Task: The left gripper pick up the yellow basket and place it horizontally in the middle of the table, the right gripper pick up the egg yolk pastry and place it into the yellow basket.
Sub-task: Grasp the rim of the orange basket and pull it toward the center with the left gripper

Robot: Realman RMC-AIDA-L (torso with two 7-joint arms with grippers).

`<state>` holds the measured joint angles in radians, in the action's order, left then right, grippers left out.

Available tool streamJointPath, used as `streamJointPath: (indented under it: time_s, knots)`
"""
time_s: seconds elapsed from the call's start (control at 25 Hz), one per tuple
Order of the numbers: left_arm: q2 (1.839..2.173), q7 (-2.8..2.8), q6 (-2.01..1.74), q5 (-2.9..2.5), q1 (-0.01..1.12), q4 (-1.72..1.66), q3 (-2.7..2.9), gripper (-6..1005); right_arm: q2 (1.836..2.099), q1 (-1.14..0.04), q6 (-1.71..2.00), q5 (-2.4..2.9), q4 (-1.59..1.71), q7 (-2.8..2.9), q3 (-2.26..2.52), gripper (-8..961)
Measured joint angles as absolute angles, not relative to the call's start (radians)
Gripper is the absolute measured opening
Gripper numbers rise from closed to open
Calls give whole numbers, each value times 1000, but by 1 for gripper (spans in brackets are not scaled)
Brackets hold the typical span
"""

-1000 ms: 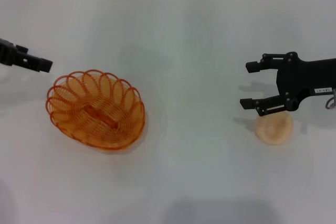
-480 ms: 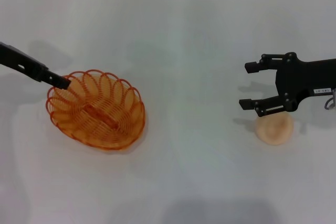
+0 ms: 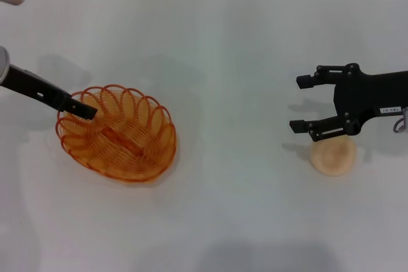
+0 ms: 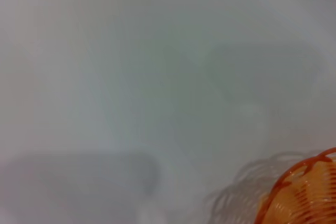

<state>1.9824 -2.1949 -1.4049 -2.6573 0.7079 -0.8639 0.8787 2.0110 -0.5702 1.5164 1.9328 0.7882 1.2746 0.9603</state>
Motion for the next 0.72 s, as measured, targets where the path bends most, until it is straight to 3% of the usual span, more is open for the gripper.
streamJointPath:
  time_s: [0.4,0.72]
  knots:
    - [2006,-2175,-1384,-2656,707,-863,879,856,2011,-572,1514,1933,783,1266,960,872]
    - [2010,-2175,-1382,-2656,710,-862,879,694,2013,-569,1512,1932,785,1264,960,872]
